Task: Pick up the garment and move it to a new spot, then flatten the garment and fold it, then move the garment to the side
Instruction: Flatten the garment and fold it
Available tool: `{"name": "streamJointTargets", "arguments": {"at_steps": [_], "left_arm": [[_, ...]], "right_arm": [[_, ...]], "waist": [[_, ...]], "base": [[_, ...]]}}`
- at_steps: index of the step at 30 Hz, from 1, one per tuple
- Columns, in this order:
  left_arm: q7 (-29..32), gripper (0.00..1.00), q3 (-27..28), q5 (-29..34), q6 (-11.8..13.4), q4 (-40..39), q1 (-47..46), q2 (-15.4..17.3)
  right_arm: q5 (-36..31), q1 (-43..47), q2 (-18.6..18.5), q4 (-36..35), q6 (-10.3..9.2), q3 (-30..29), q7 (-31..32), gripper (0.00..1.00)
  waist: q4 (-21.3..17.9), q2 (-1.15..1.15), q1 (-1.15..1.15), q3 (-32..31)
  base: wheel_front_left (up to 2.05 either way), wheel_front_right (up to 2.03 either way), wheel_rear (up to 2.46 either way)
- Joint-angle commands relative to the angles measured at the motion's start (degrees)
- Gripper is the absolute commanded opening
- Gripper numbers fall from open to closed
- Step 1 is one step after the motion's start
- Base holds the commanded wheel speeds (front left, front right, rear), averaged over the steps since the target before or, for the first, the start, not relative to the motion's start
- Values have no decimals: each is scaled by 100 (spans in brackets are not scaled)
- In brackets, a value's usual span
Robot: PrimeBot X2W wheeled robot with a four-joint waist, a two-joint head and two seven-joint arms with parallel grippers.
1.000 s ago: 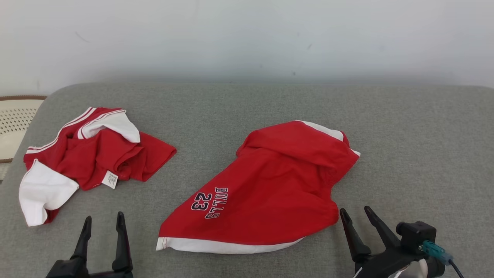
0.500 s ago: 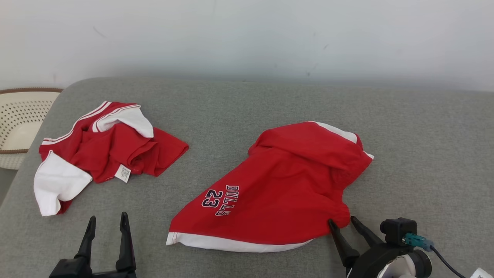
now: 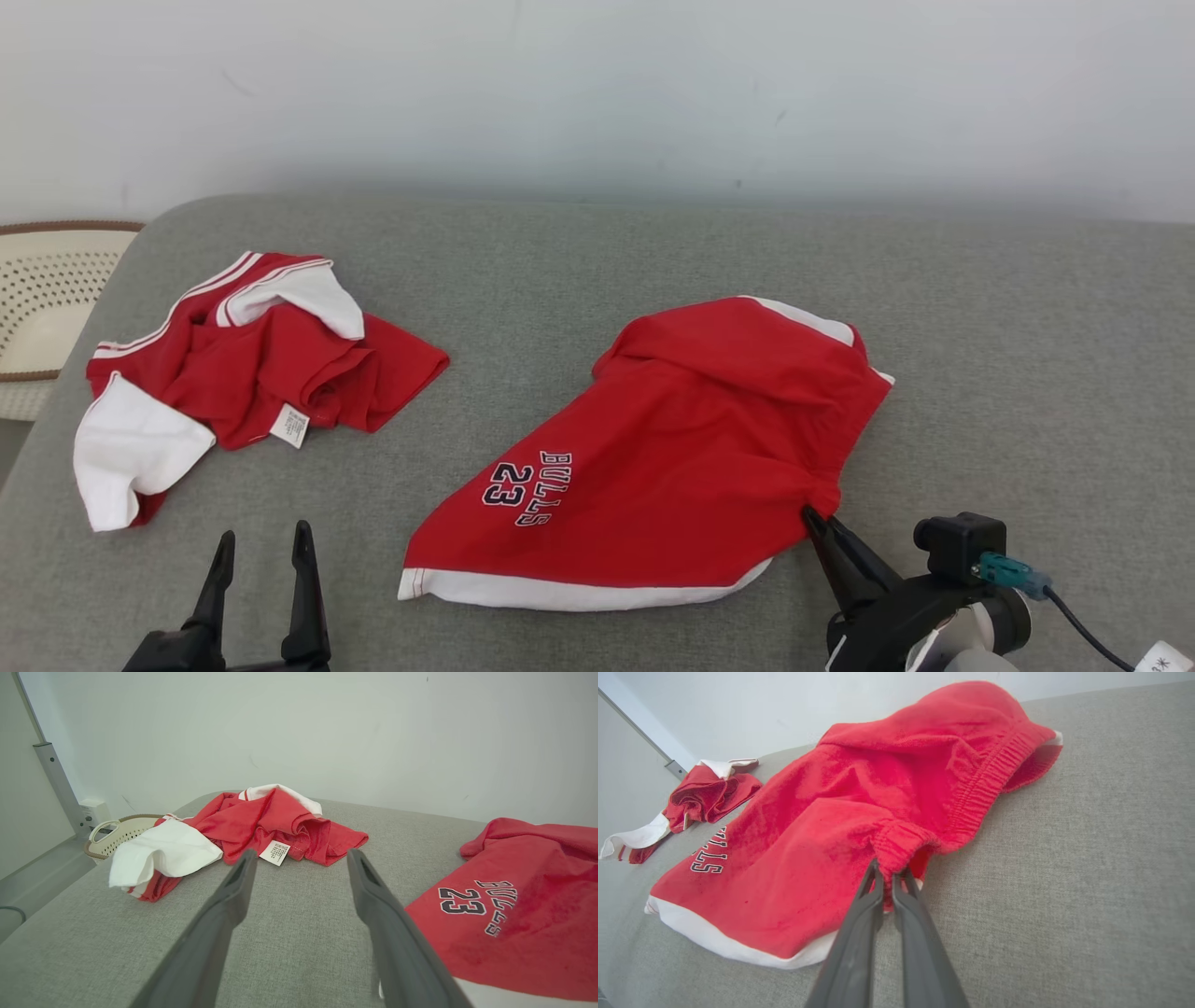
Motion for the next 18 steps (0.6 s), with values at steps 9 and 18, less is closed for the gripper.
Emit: {"name": "streamJointTargets", "arguments": {"at_steps": [9, 18], "left_arm": [[-23, 100, -17, -16, -37, 90, 99, -6], [-23, 100, -60, -57, -31, 138, 122, -12]], "right_arm": [[239, 579, -617, -1401, 5, 43, 527, 0], [181, 1243, -901, -2376, 5, -443, 1589, 0]], "waist": [[-277, 0, 0, -120], [-310, 0, 0, -184]], "base": [[0, 0, 0], [0, 0, 0]]}}
